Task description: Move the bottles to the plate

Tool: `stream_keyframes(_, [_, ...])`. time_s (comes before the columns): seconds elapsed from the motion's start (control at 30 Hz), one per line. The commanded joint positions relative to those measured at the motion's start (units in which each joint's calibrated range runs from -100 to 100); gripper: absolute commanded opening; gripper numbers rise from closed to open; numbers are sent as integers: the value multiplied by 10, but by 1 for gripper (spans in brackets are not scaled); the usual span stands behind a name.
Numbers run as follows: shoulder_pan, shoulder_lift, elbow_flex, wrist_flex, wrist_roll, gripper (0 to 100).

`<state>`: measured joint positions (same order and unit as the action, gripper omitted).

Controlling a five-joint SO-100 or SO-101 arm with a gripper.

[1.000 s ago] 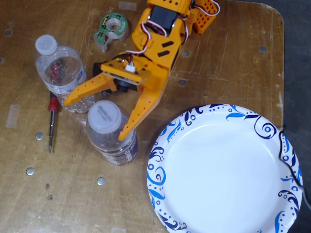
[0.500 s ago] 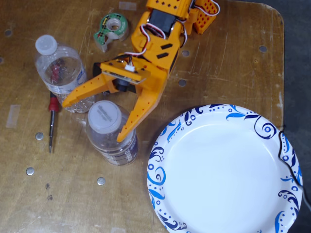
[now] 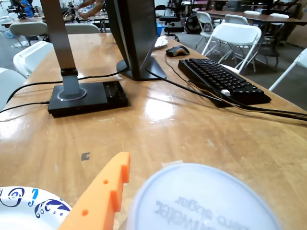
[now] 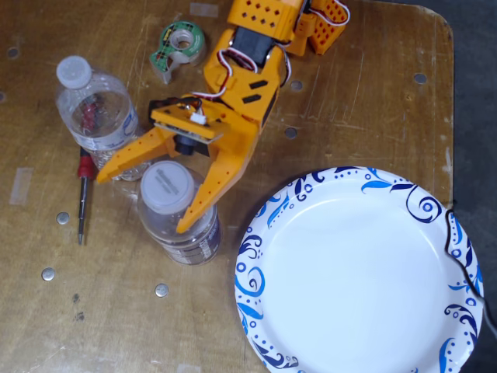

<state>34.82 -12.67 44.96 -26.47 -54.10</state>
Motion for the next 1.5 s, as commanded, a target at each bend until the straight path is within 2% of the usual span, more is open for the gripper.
stream_keyframes(0.0, [-1, -3, -20, -8, -4, 39])
stream_keyframes(0.83, [12, -5, -18, -9, -23, 27])
stream_keyframes(1.47, [42, -6, 26, -68, -21, 19])
